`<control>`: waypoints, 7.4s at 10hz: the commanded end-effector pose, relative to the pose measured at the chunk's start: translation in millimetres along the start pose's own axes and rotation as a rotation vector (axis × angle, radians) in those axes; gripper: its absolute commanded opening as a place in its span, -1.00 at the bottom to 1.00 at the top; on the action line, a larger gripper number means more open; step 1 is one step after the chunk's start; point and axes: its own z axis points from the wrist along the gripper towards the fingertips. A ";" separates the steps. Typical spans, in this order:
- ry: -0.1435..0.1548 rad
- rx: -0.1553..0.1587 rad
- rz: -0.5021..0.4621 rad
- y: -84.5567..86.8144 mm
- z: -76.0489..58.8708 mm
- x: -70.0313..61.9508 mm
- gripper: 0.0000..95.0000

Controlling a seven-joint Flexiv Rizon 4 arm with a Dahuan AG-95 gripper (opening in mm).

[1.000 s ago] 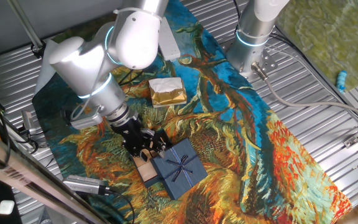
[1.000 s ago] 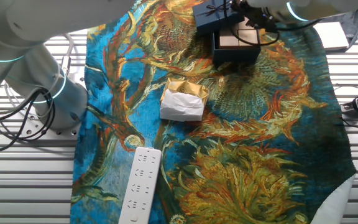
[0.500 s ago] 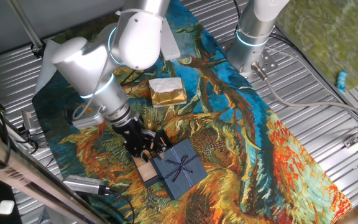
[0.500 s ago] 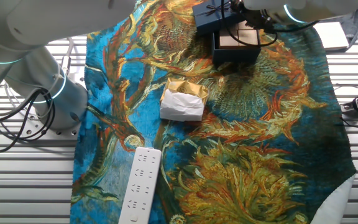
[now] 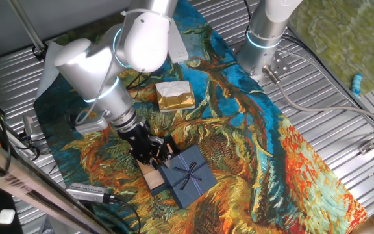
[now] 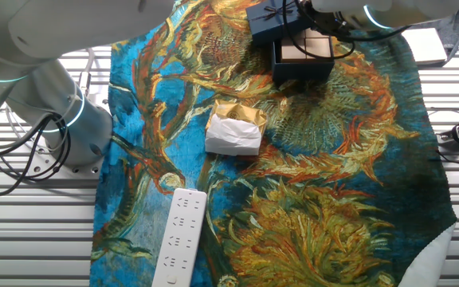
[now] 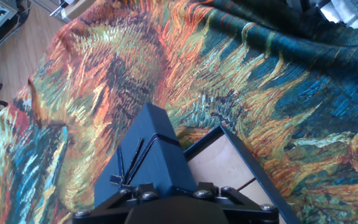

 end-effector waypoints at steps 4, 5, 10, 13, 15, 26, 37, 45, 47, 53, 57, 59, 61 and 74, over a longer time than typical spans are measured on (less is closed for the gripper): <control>0.005 -0.010 0.024 0.9 -2.5 -1.5 -1.00; 0.006 -0.011 0.028 1.5 -3.7 -2.2 -1.00; 0.004 -0.039 0.031 3.0 -16.1 -1.6 -1.00; 0.008 -0.057 0.027 1.9 -27.7 1.7 -1.00; 0.016 -0.068 0.028 0.5 -36.8 2.3 -1.00; 0.050 -0.073 0.005 -4.9 -66.3 4.5 -1.00; 0.091 -0.052 -0.077 -12.1 -87.5 -0.2 -1.00; 0.123 -0.031 -0.158 -14.4 -90.6 3.3 -1.00; 0.150 -0.011 -0.220 -15.1 -91.3 2.2 -1.00; 0.172 -0.001 -0.238 -15.9 -90.7 3.0 -1.00; 0.225 0.004 -0.291 -18.0 -88.8 3.5 -1.00; 0.236 -0.010 -0.303 -19.4 -87.4 4.2 -1.00; 0.236 -0.012 -0.297 -19.5 -87.5 3.7 -1.00; 0.198 -0.104 -0.196 -23.9 -81.4 4.2 -1.00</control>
